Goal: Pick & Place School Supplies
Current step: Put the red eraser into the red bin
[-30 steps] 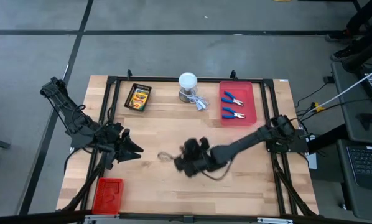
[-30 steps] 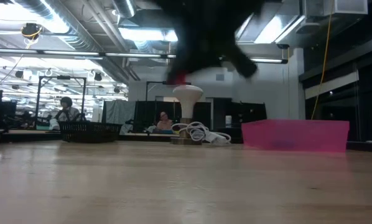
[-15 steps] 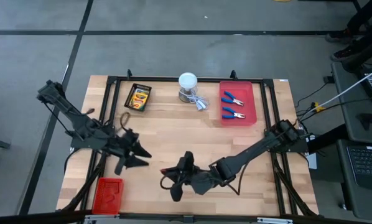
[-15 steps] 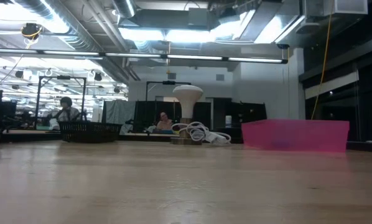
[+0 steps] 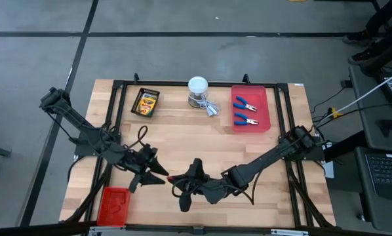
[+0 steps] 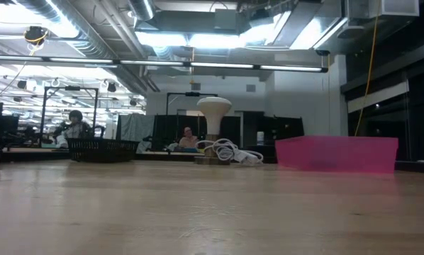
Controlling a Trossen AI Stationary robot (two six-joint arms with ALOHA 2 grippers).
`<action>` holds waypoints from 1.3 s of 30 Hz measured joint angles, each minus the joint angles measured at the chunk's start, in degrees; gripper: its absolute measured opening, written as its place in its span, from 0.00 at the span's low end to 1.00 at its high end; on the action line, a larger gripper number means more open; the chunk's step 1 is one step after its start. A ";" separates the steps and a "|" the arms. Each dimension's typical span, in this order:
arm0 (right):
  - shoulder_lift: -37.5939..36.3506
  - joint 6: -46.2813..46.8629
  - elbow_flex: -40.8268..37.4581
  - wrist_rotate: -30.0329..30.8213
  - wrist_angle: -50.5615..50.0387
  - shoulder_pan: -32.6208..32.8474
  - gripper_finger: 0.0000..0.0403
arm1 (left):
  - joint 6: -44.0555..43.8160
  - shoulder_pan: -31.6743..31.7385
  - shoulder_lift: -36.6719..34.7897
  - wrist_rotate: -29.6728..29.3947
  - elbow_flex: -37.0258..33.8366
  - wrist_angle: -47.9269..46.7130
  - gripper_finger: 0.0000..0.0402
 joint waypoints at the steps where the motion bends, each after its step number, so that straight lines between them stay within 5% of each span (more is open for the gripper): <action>1: 0.00 -0.35 0.00 0.14 0.10 0.00 0.05 | 0.05 0.41 0.17 -0.02 0.00 -0.07 0.44; 14: -0.03 -1.71 0.00 0.89 0.74 -0.04 0.05 | 0.22 4.01 1.78 3.30 0.00 -0.05 0.42; 29: -0.04 -2.67 -0.03 0.79 1.24 0.02 0.05 | 1.60 4.27 1.71 4.56 0.00 0.05 0.04; 39: -0.04 -3.26 -0.07 1.28 1.85 0.02 0.05 | 1.66 4.29 1.70 4.74 0.00 0.13 0.01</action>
